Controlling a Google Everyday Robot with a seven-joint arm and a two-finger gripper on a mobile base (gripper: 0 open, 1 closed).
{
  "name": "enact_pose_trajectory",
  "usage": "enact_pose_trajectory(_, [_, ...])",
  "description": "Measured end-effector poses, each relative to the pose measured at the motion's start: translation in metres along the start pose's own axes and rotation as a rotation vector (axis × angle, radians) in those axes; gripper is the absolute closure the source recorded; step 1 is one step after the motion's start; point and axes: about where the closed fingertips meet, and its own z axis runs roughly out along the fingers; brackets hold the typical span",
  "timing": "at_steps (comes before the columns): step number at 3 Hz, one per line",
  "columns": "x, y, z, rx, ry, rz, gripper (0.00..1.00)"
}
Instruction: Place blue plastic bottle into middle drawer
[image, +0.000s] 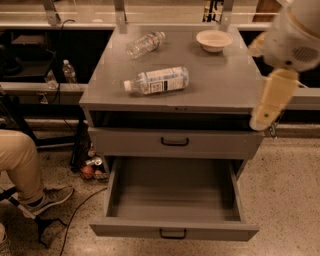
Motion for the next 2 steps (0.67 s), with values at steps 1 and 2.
enact_pose_trajectory(1, [-0.034, -0.039, 0.038, -0.027, -0.04, -0.067, 0.0])
enact_pose_trajectory(2, [-0.053, -0.069, 0.07, -0.02, -0.071, -0.065, 0.0])
